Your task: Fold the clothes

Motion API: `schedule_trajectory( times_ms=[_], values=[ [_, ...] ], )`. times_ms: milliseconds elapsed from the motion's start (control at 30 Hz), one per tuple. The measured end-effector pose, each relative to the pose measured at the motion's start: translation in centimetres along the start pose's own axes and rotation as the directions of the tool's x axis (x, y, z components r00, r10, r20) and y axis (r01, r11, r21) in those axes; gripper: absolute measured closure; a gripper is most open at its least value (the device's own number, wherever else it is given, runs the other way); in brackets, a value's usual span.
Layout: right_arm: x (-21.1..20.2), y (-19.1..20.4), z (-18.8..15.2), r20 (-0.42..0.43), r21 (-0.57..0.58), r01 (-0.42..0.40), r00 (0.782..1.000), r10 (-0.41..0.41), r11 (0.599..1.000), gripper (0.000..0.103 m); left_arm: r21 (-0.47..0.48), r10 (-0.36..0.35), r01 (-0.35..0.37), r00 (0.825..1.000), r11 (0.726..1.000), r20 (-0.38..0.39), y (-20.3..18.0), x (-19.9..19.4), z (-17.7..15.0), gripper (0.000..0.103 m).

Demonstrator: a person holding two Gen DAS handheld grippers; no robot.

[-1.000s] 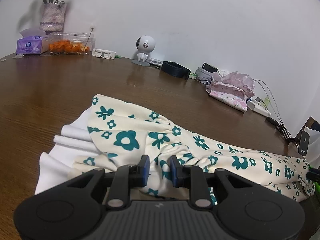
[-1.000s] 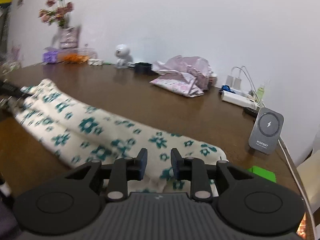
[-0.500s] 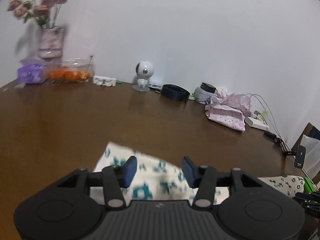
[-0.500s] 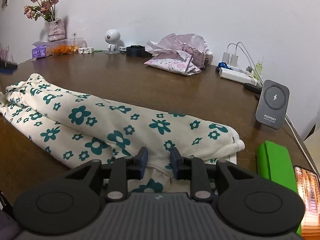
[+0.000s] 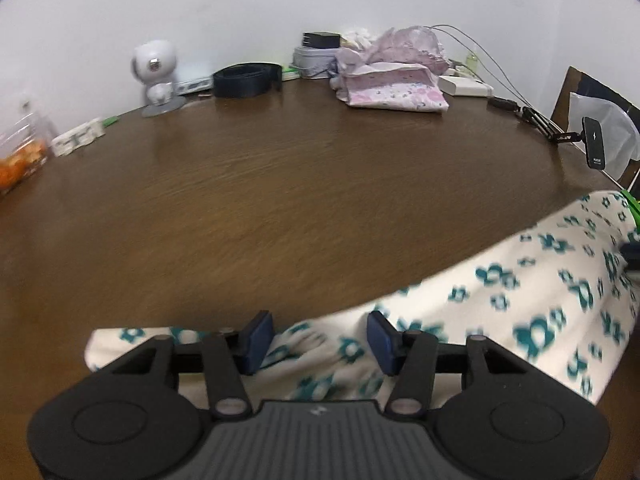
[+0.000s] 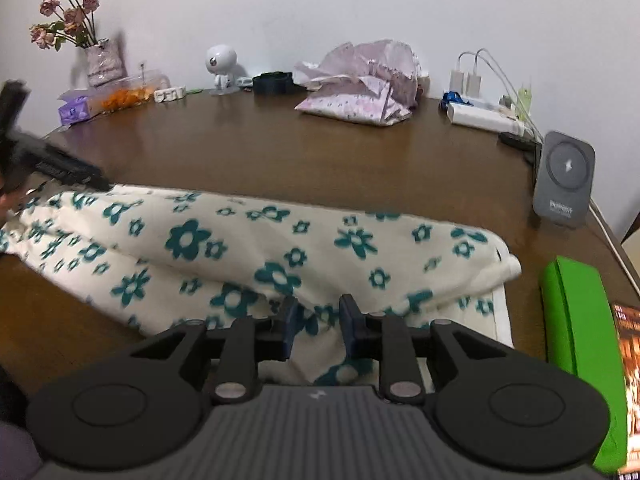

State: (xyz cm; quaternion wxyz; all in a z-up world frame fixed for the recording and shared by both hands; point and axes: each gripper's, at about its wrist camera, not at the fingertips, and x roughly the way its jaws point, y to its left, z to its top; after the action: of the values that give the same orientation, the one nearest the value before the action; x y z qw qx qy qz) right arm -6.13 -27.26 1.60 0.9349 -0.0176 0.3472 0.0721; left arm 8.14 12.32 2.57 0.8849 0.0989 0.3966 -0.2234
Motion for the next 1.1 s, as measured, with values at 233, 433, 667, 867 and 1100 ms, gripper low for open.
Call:
schedule_trajectory(
  times_ms=[233,433,667,867,1100],
  values=[
    [7.2,2.0,6.1,-0.040,-0.063,-0.062,0.997,0.060,0.996,0.080,-0.095,0.052,-0.048,0.998,0.994,0.035,1.4,-5.8,-6.4,0.053],
    [15.8,5.7,13.2,-0.024,-0.096,-0.181,0.984,0.179,0.979,0.080,-0.200,-0.040,0.054,0.996,0.978,0.074,1.1,-10.3,-10.9,0.055],
    [14.6,8.1,14.8,0.027,-0.059,-0.162,0.986,0.164,0.985,0.050,-0.284,-0.096,0.132,0.986,0.950,0.137,0.9,-11.6,-11.6,0.050],
    [13.0,4.6,12.4,-0.027,0.216,-0.164,0.985,0.173,0.963,0.046,-0.321,-0.236,0.306,0.942,0.896,0.237,1.7,-10.4,-10.5,0.041],
    [15.5,7.5,12.5,-0.033,0.095,-0.164,0.985,0.168,0.982,0.074,-0.313,-0.208,0.247,0.966,0.917,0.155,-0.5,-9.2,-10.1,0.056]
  ],
)
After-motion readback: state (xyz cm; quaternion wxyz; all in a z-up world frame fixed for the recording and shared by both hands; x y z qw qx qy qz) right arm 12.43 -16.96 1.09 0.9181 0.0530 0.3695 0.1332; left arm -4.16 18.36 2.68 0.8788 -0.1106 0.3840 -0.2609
